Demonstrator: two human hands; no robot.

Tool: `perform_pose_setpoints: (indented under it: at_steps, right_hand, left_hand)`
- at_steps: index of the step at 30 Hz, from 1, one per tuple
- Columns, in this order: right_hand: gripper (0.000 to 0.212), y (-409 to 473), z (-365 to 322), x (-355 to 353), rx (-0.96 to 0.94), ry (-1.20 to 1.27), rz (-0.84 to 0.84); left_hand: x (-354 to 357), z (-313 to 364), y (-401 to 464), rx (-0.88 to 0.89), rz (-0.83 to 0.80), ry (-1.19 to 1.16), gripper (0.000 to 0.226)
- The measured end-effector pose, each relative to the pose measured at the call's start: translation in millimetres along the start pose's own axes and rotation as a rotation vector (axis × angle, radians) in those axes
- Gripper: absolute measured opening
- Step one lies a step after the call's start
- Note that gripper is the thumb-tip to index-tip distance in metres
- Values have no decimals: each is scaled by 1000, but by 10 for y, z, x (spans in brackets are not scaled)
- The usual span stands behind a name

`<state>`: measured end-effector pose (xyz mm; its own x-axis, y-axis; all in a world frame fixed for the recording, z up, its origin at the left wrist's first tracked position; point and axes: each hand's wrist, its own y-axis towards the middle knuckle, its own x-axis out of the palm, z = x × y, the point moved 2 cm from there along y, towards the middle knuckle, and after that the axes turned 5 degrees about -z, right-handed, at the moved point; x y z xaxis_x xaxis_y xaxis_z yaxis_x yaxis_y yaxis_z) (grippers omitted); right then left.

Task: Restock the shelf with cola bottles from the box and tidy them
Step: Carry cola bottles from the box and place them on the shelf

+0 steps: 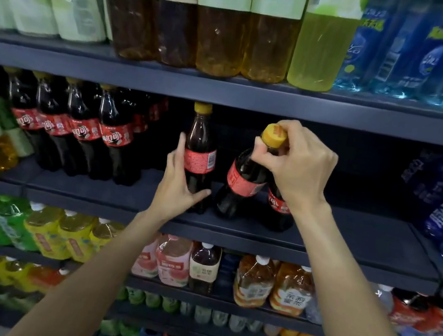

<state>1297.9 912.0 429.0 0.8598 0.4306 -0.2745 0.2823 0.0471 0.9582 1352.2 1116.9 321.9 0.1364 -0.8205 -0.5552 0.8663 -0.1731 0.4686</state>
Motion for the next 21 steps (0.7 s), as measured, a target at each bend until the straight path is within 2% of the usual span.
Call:
perform_pose_setpoints:
  at_steps: [5,8,16,21]
  right_hand:
    - [36,43,-137,182,5,-42,-108]
    - [39,73,-232,263,1,-100,-152]
    - [41,142,-262,349,7,-159,-201]
    - [50,147,-237,386,25,-183,-219]
  left_hand:
    - [65,-200,86,33,73,41,123]
    - [95,-256,245,20,100,-21,119]
    - [138,-363,299,6,88,-93,112]
    - [155,-372,260,-36,71,-109,109]
